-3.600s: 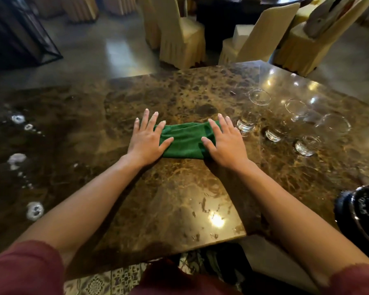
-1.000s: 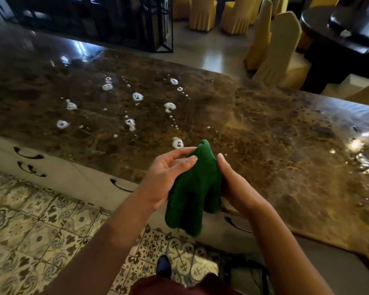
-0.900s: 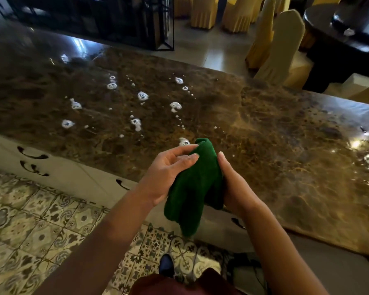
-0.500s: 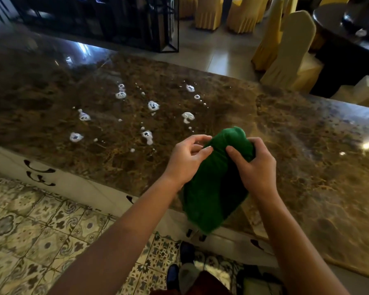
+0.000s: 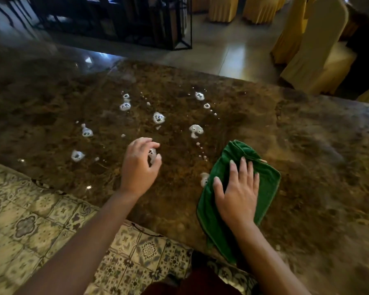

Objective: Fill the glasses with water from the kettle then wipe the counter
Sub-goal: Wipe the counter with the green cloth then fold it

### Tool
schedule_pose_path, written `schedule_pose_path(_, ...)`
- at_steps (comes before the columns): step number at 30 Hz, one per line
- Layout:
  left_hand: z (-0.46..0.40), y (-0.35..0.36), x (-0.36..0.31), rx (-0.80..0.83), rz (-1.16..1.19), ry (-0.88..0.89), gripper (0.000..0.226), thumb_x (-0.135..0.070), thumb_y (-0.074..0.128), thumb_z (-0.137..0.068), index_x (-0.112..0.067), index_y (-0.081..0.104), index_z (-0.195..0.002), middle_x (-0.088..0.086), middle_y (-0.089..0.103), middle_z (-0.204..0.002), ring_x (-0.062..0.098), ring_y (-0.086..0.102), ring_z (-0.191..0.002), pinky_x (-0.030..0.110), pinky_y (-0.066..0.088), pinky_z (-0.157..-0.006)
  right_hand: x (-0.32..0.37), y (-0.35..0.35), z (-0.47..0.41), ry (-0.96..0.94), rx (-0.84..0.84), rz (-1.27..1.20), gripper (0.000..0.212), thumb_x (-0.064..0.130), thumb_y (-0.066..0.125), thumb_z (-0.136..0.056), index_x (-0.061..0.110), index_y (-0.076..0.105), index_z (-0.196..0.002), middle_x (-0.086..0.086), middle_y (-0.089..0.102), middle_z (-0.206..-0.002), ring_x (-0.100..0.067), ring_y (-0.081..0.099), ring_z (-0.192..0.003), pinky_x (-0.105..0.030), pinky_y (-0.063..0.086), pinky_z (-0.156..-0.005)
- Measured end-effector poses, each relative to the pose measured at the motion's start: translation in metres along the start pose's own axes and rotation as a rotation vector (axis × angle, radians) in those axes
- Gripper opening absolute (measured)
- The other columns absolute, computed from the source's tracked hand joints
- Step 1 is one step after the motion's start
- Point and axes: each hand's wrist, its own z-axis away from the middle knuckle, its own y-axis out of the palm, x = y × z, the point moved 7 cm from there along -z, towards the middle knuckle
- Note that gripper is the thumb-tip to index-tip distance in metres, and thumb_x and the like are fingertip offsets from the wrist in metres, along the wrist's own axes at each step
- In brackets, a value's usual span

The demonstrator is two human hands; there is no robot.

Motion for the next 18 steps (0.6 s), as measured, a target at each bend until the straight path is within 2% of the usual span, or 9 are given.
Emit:
schedule_pose_path(4, -0.009, -0.003, 0.053, 0.093, -0.122, -0.102, 0.035, -0.02, 0.065, -0.095, -0.008, 0.065, -0.128, 0.013, 0.055, -0.142, 0.031, 0.041, -0.142, 0.043, 0.029, -0.119, -0.002, 0.008, -0.023, -0.032, 0.041, 0.061, 0.078, 0.066, 0.018, -0.101, 0.022, 0.036, -0.163, -0.007, 0.015, -0.176, -0.025, 0.004, -0.164, -0.048, -0.001, -0.132)
schedule_pose_path(7, -0.019, -0.001, 0.076, 0.143, -0.145, -0.108, 0.038, -0.023, 0.055, -0.101, -0.009, 0.06, -0.136, 0.012, 0.047, -0.152, 0.029, 0.029, -0.15, 0.041, 0.021, -0.122, -0.001, -0.001, -0.047, -0.013, -0.08, -0.019, 0.065, 0.058, 0.025, -0.106, 0.024, 0.049, -0.156, -0.007, 0.021, -0.175, -0.028, 0.01, -0.163, -0.052, 0.006, -0.131)
schedule_pose_path(9, -0.03, 0.008, 0.084, 0.225, -0.146, -0.085, 0.042, -0.025, 0.05, -0.104, -0.01, 0.054, -0.143, 0.012, 0.04, -0.158, 0.029, 0.022, -0.153, 0.045, 0.019, -0.125, 0.004, -0.001, -0.068, 0.005, -0.1, 0.019, 0.06, 0.053, 0.031, -0.107, 0.024, 0.047, -0.157, -0.008, 0.019, -0.175, -0.032, 0.009, -0.163, -0.056, 0.007, -0.13)
schedule_pose_path(12, -0.051, 0.032, 0.098, 0.483, -0.236, -0.078, 0.055, -0.037, 0.04, -0.107, -0.016, 0.033, -0.157, 0.007, 0.013, -0.17, 0.029, 0.0, -0.157, 0.049, 0.009, -0.126, 0.011, 0.006, -0.099, 0.097, -0.021, 0.079, 0.061, 0.053, 0.035, -0.107, 0.026, 0.038, -0.162, -0.007, 0.008, -0.177, -0.033, 0.0, -0.163, -0.06, 0.002, -0.129)
schedule_pose_path(14, -0.063, 0.038, 0.113, 0.587, -0.295, -0.134, 0.063, -0.044, 0.035, -0.107, -0.016, 0.018, -0.161, 0.006, -0.001, -0.171, 0.027, -0.01, -0.157, 0.047, 0.003, -0.126, 0.018, 0.007, -0.112, 0.153, 0.003, 0.086, 0.061, 0.051, 0.035, -0.107, 0.027, 0.036, -0.163, -0.007, 0.004, -0.178, -0.034, -0.004, -0.163, -0.062, 0.0, -0.128)
schedule_pose_path(18, -0.069, 0.041, 0.126, 0.696, -0.307, -0.178, 0.073, -0.053, 0.028, -0.106, -0.013, 0.005, -0.163, 0.009, -0.01, -0.17, 0.026, -0.015, -0.156, 0.044, -0.004, -0.126, 0.029, 0.009, -0.102, 0.224, -0.007, 0.051, 0.058, 0.046, 0.033, -0.11, 0.026, 0.035, -0.164, -0.005, 0.004, -0.178, -0.033, -0.005, -0.163, -0.061, -0.001, -0.128)
